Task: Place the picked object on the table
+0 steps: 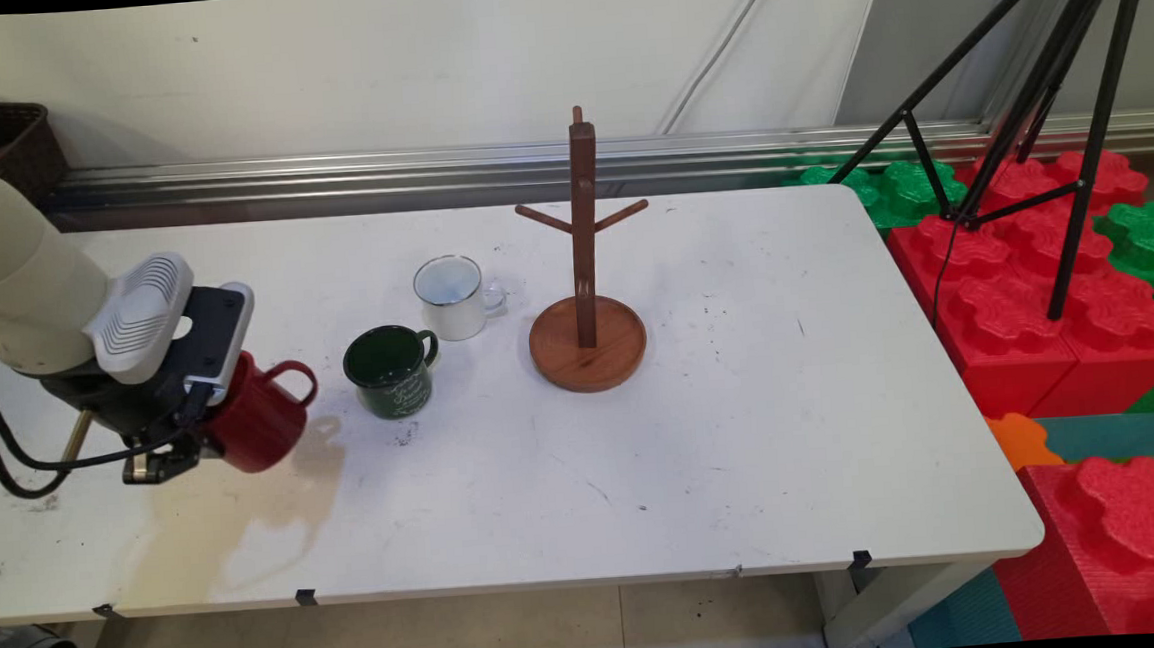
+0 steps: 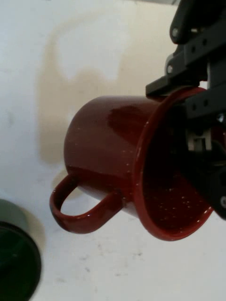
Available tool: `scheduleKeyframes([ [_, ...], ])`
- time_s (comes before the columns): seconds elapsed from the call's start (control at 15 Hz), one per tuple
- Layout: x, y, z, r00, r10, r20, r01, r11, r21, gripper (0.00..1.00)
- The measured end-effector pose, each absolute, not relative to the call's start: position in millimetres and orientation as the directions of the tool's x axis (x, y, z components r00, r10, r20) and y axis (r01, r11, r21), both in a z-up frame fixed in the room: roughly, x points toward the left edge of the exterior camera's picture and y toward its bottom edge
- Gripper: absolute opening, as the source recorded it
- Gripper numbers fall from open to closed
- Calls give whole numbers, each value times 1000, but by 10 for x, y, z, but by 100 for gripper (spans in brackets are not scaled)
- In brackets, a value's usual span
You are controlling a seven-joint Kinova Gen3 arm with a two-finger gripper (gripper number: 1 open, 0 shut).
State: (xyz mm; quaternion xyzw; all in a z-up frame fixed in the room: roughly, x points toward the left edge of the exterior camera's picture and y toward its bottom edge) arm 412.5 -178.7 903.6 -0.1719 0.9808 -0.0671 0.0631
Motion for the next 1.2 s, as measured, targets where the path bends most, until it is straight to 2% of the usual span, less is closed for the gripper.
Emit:
scheduleKeyframes([
  [1.2, 4355, -1916, 8550, -907, -358, -223, -316, 927, -202, 0],
])
